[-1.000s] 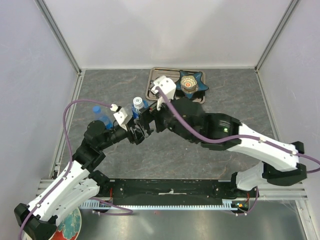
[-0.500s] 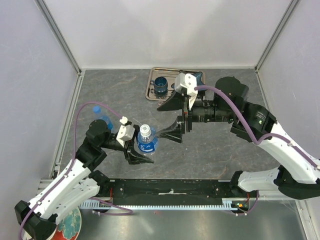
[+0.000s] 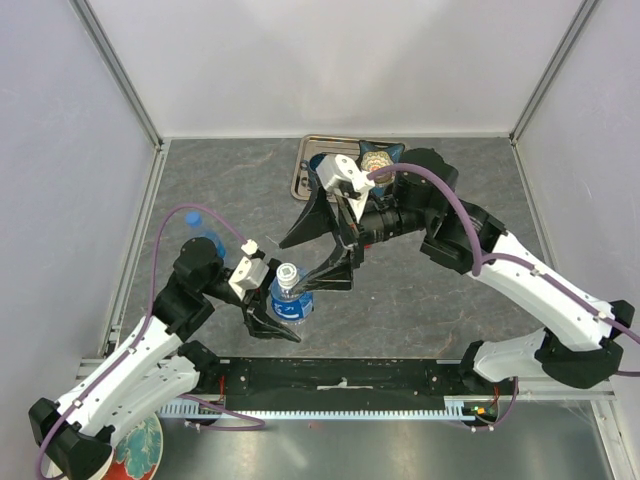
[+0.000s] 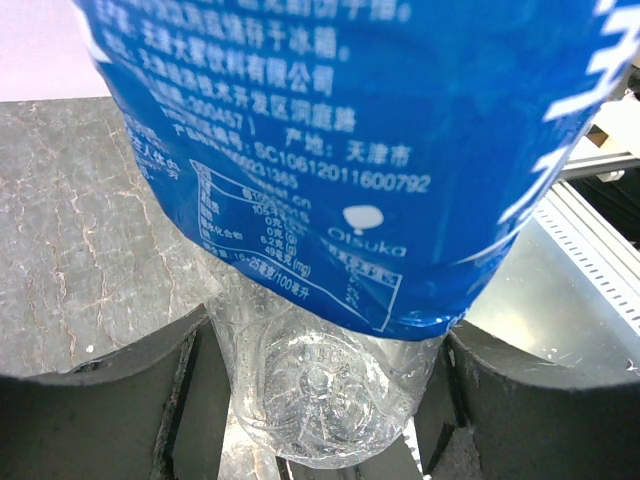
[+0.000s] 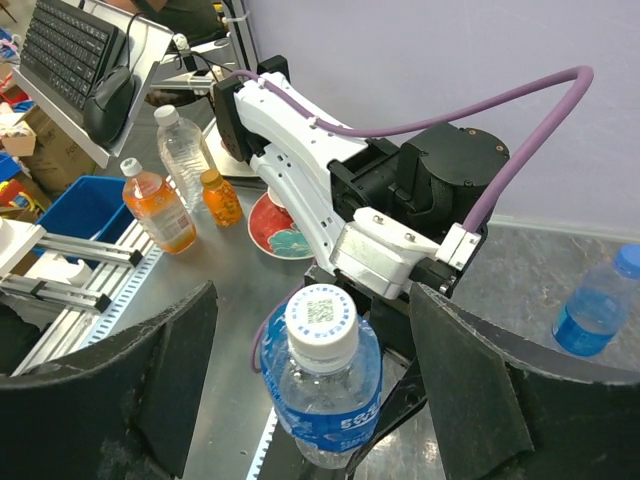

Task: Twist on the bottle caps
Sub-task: Screw the bottle cap onto the plastic bottle.

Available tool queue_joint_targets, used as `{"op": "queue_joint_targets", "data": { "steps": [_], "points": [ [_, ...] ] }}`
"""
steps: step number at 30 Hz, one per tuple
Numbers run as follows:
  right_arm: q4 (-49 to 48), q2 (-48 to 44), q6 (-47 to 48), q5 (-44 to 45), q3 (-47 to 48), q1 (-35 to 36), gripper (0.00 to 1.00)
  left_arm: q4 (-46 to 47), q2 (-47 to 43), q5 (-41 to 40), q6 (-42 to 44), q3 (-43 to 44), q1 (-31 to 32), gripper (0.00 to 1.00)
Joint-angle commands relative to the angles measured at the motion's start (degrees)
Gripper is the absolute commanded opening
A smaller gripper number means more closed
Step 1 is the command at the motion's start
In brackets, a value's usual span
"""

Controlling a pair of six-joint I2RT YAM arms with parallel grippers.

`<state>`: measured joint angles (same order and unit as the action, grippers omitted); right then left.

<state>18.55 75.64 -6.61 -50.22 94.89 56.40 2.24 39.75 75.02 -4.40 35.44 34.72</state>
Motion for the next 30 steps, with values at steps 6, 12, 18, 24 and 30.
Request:
{"op": "queue_joint_targets", "data": {
  "steps": [6,12,18,24,30],
  "points": [
    [-6.94,2.15,-3.14,-5.07,-0.23,-0.15,0.78,-0.31,-0.46,1.80,0.98,2.79,0.35,0.02],
    [-9.58,2.06,-5.43,-6.30,-2.52,-0.15,0.66,-0.13,-0.72,0.83,0.89,2.62,0.35,0.02],
    [-10.81,1.88,-6.39,-6.21,-3.48,-0.24,0.63,-0.04,-0.64,-0.14,0.71,2.97,0.35,0.02],
    [-11.69,1.71,-6.92,-5.95,-4.10,-0.24,0.55,0.04,-0.81,-1.28,0.36,2.88,0.35,0.02],
    [-11.51,1.27,-7.19,-5.77,-5.33,-0.24,0.47,0.83,-0.90,-2.51,0.01,2.70,0.35,0.02]
  ]
}}
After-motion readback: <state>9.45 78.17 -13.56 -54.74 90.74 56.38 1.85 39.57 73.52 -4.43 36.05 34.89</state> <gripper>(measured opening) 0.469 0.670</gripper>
